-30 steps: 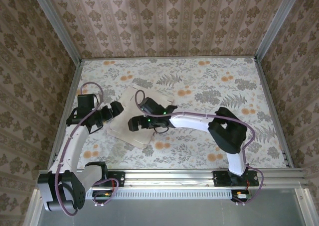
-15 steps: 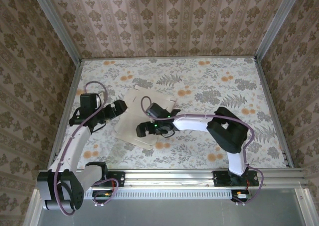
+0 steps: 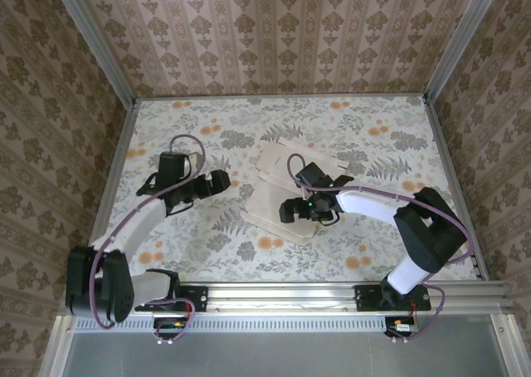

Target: Fold the paper box

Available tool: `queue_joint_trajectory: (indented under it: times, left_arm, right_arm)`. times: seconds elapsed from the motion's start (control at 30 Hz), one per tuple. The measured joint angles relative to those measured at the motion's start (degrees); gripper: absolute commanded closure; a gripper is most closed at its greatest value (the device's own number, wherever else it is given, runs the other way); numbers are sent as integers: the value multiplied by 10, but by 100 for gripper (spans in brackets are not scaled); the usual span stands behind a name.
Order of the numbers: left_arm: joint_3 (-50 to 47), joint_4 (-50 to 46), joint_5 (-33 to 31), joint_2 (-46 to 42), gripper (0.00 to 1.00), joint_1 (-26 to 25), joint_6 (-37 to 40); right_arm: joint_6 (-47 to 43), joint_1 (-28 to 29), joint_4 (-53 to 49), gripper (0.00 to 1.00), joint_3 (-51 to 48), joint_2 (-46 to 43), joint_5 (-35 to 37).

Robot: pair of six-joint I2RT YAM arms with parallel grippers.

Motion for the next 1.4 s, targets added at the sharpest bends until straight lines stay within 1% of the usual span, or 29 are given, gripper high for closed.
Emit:
queue_joint_trajectory:
  times: [0.07, 0.17, 0.23, 0.33, 0.43, 0.5, 0.67, 0.9, 1.17, 1.27, 1.4]
  left_arm:
    - [37, 5, 0, 45, 4, -12, 9]
    - [108, 13, 1, 114, 14, -30, 22]
    - [156, 16, 6, 157, 16, -42, 30]
    - [232, 16, 14, 228, 20, -58, 40]
    - [290, 11, 26, 289, 31, -67, 54]
    - [334, -3, 39, 333, 37, -67, 68]
    - [422, -50, 65, 415, 37, -67, 95]
    - [491, -128, 88, 477, 36, -70, 133]
    - [513, -189, 101, 489, 35, -74, 171]
    - [536, -218, 107, 500, 33, -74, 187]
    - [573, -247, 112, 528, 32, -75, 205]
  right_arm:
    - [-15, 0, -18, 0, 0, -26, -1]
    - [-20, 0, -22, 0, 0, -62, -3]
    - [-17, -1, -17, 0, -1, -75, -3]
    - [2, -7, 4, 0, -11, -80, -3]
    - [29, -16, 31, 0, -26, -78, -3]
    - [45, -19, 50, 0, -31, -70, -3]
    - [69, -23, 83, 0, -31, -36, -5]
    - [71, -23, 101, 0, -31, 10, -35]
    - [12, -26, 88, 0, -27, 17, -62]
    - [-17, -26, 63, 0, -27, 12, -64]
    - [-47, -25, 22, 0, -36, -8, -72]
